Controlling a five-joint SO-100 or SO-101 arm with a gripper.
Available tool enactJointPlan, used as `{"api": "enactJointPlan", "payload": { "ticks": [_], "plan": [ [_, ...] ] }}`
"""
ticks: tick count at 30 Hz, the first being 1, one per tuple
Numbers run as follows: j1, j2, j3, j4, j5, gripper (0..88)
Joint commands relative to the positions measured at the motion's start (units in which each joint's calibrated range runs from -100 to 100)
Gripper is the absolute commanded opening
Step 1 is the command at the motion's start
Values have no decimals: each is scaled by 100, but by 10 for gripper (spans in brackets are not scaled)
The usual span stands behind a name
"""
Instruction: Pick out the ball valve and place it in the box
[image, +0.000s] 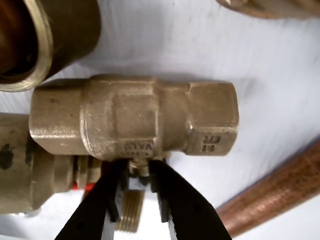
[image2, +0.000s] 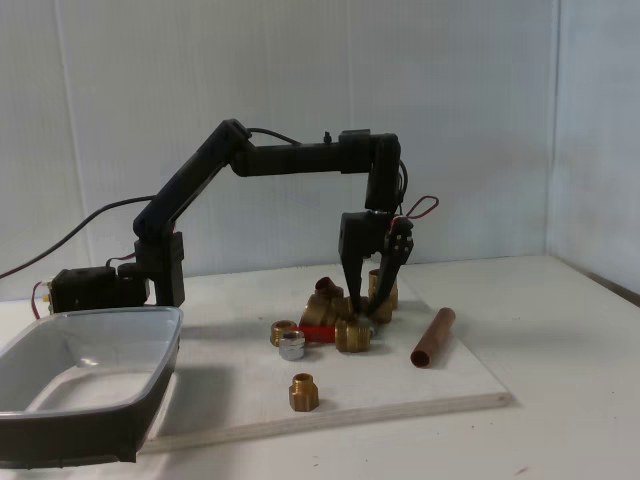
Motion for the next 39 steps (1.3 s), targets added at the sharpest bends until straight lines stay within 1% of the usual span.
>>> {"api": "enactJointPlan", "payload": {
  "ticks": [1, 5, 7, 9, 19, 28, 39],
  "plan": [
    [67, -98, -448, 112, 4, 66],
    [215, -106, -484, 103, 30, 245],
    [237, -106, -484, 103, 40, 296],
    [274, -106, -484, 103, 40, 296],
    [303, -56, -412, 103, 40, 239],
    [244, -98, 211, 103, 45, 237],
    [207, -13, 265, 94, 30, 235]
  ]
}}
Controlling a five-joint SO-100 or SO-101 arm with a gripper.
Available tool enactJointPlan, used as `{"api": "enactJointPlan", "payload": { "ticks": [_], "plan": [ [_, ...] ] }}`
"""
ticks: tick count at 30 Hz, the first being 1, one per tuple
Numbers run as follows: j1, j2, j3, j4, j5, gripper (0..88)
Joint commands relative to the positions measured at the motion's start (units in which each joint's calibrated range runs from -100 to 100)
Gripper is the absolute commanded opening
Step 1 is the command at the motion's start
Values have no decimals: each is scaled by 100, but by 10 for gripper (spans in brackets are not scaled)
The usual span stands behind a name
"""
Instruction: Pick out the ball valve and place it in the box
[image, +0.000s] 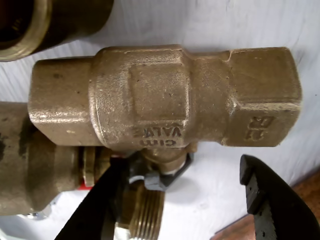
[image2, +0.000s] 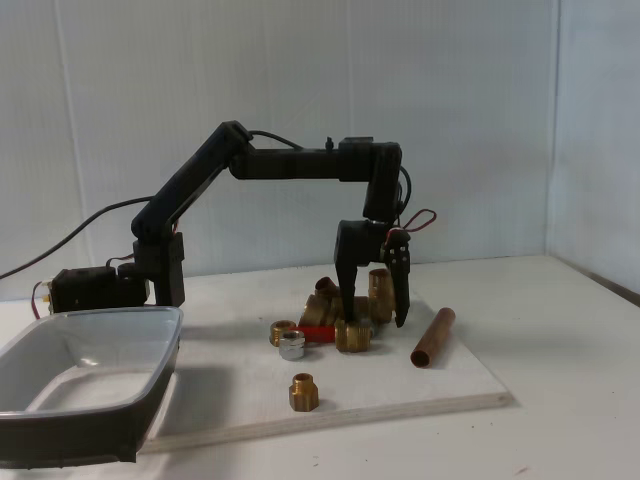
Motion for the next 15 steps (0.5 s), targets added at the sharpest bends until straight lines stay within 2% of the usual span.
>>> {"api": "enactJointPlan", "payload": {
  "ticks": [1, 15],
  "plan": [
    [-67, -73, -7, 77, 25, 230],
    [-141, -73, 327, -78, 19, 216]
  ]
}}
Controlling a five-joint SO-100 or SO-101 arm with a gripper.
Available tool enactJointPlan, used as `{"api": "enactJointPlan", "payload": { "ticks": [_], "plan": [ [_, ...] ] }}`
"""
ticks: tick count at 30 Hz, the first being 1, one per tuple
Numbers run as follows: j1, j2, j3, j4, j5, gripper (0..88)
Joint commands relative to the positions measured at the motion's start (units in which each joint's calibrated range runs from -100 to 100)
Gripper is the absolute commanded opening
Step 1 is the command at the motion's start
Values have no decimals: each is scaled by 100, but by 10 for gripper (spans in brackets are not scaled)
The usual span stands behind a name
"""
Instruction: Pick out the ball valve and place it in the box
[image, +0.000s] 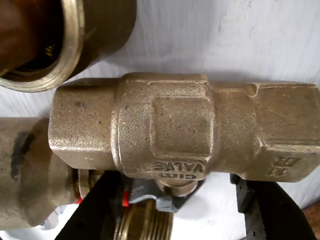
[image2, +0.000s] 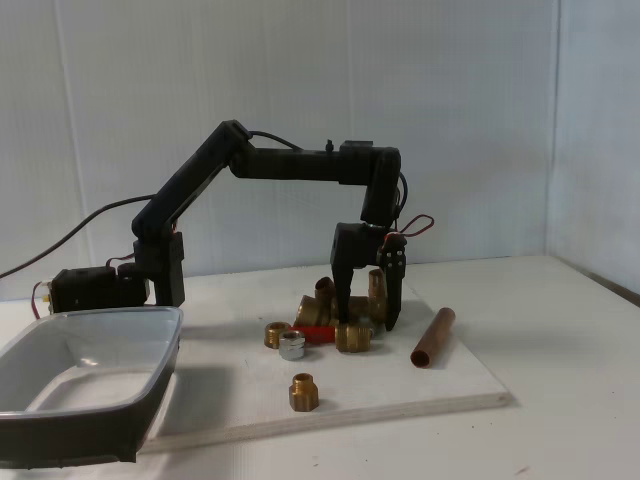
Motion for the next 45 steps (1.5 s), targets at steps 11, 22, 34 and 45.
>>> {"api": "enactJointPlan", "payload": {
  "ticks": [11, 22, 34, 45],
  "plan": [
    [-37, -73, -27, -17, -12, 211],
    [-44, -73, -54, -17, -12, 9],
    [-52, -166, -650, 129, -27, 9],
    [0, -166, -1552, 137, -151, 8]
  ]
}}
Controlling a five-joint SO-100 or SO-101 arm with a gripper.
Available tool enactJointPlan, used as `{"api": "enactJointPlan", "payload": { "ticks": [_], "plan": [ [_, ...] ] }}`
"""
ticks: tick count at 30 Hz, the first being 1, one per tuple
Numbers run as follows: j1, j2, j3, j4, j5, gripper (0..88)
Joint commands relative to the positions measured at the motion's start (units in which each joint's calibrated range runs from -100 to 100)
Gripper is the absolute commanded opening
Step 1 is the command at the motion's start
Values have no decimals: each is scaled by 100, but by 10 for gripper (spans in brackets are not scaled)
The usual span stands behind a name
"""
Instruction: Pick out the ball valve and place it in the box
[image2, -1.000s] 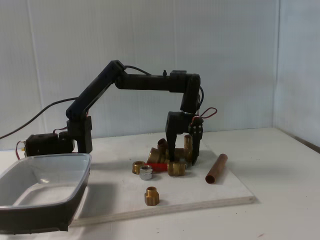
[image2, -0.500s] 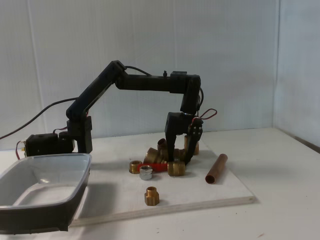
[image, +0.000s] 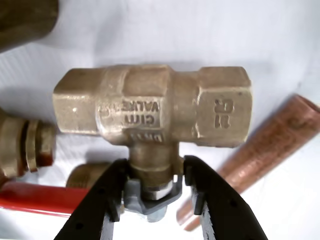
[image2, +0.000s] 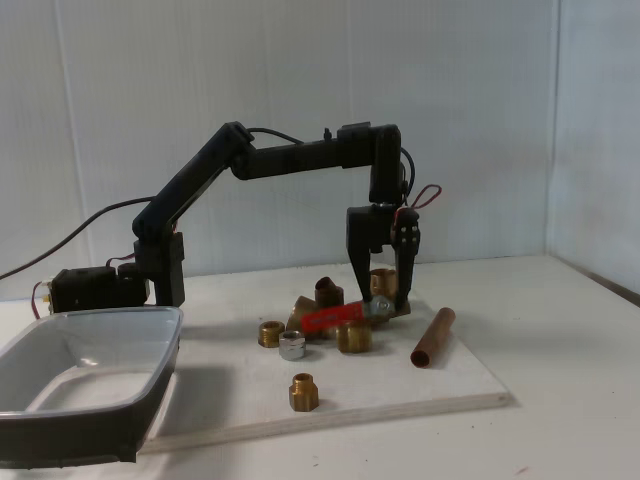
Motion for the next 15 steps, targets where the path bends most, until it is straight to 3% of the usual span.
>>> {"api": "enactJointPlan", "payload": {
  "ticks": [1, 15],
  "plan": [
    [15, -191, -381, 77, -12, 8],
    [-37, -852, -408, 77, -17, 7]
  ]
}}
